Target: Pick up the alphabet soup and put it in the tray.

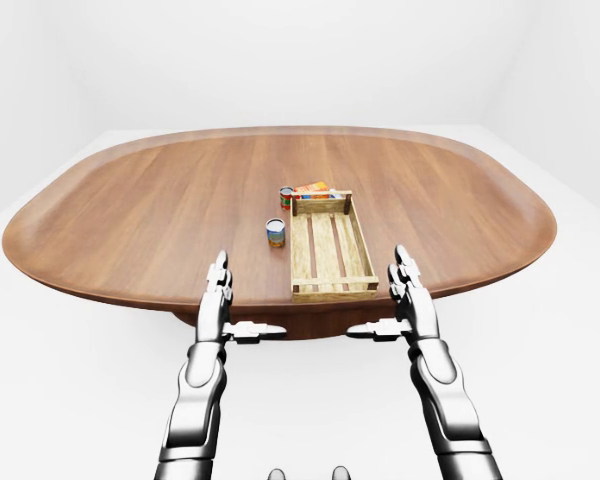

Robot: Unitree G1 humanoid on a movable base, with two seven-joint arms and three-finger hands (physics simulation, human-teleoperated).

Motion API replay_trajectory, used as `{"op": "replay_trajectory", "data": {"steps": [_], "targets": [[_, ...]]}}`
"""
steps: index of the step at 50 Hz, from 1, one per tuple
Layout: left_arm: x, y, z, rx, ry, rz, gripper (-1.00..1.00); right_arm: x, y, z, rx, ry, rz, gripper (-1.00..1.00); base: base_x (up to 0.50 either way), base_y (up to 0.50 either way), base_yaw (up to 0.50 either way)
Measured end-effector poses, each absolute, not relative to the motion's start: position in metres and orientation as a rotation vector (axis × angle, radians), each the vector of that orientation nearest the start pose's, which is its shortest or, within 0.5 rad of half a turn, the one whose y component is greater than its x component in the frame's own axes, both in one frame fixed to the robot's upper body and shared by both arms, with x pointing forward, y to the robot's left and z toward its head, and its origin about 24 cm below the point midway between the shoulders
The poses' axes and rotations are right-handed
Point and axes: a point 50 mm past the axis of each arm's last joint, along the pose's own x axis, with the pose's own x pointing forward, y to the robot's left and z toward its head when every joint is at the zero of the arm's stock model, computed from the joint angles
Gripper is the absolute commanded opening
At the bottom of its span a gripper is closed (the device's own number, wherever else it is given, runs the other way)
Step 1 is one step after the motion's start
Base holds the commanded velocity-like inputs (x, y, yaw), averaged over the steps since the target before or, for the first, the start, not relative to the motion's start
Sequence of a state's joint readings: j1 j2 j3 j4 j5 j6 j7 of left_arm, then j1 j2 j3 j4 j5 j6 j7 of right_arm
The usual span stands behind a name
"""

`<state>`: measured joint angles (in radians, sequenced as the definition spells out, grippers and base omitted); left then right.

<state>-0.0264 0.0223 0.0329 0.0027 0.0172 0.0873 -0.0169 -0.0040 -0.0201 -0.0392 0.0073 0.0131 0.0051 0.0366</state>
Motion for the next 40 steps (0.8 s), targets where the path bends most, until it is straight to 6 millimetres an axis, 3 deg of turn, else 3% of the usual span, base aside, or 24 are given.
{"op": "replay_trajectory", "data": {"steps": [21, 25, 34, 40], "targets": [[0.258, 0.159, 0.043, 0.046, 0.049, 0.011, 1.0, 0.253, -0.16, 0.047, -0.017, 0.003, -0.008, 1.0, 0.0, 0.0, 0.0], [0.257, 0.159, 0.058, 0.048, -0.019, 0.012, 1.0, 0.252, -0.158, 0.066, -0.023, -0.055, -0.008, 1.0, 0.0, 0.0, 0.0], [0.248, 0.156, 0.125, 0.047, -0.308, 0.011, 1.0, 0.24, -0.15, 0.136, -0.045, -0.359, 0.011, 1.0, 0.0, 0.0, 0.0], [0.238, 0.155, 0.154, 0.051, -0.439, 0.007, 1.0, 0.229, -0.147, 0.165, -0.057, -0.497, 0.02, 1.0, 0.0, 0.0, 0.0]]}}
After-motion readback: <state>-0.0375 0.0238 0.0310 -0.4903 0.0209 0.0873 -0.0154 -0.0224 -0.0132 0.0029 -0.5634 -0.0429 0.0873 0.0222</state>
